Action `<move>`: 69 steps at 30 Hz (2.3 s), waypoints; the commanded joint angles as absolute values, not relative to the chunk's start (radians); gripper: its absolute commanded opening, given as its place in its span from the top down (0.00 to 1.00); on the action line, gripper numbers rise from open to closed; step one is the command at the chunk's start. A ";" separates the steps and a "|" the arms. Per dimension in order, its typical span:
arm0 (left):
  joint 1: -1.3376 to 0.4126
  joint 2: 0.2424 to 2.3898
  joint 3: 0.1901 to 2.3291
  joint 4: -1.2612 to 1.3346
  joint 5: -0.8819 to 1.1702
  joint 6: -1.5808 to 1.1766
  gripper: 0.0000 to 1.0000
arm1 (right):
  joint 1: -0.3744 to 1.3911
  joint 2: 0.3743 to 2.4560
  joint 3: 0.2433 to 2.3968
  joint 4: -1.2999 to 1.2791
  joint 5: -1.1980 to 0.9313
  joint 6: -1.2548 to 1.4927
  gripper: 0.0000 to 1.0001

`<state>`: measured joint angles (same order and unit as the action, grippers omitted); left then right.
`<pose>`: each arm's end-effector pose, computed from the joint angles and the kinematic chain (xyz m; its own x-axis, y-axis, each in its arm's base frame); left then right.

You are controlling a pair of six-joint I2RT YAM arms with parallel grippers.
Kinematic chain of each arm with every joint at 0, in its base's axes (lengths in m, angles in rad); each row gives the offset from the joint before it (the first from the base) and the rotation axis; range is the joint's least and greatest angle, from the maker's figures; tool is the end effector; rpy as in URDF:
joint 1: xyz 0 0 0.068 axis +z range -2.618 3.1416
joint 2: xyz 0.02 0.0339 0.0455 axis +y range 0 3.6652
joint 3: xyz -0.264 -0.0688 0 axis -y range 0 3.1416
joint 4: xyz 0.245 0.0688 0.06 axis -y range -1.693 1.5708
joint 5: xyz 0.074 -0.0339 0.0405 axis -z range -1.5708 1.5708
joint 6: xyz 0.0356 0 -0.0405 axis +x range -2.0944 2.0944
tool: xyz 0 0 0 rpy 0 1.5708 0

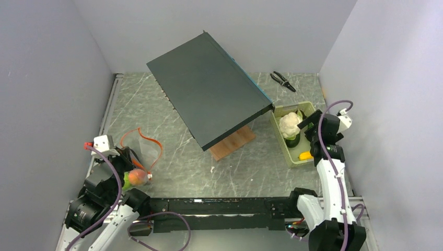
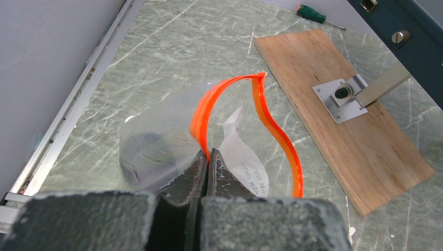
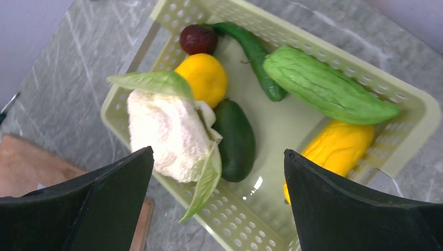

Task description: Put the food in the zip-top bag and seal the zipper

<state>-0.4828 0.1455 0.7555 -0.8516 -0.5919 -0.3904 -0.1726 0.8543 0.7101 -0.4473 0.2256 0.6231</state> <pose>0.0320 0.0056 0.3165 -0.1600 -0.2727 -0.9487 -0.1681 0.9546 -0.2461 0.1838 -0.0401 0.2761 -0.2417 0.6195 -0.7469 0.6050 0.6980 0.3831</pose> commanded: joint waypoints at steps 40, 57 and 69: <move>-0.500 0.129 0.761 -0.835 -0.618 -0.406 1.00 | -0.496 1.275 0.510 -0.049 -0.421 0.663 0.38; -0.499 0.145 0.762 -0.837 -0.625 -0.408 1.00 | -0.496 1.424 0.485 0.066 -0.487 0.715 0.22; -0.499 0.142 0.761 -0.831 -0.622 -0.404 1.00 | -0.413 1.399 0.588 -0.170 -0.324 0.619 0.21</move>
<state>-0.4953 0.1364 0.7555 -0.8585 -0.6010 -0.4053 -0.4454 1.4361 0.5793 -0.0196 -0.4294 0.6910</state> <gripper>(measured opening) 0.013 0.776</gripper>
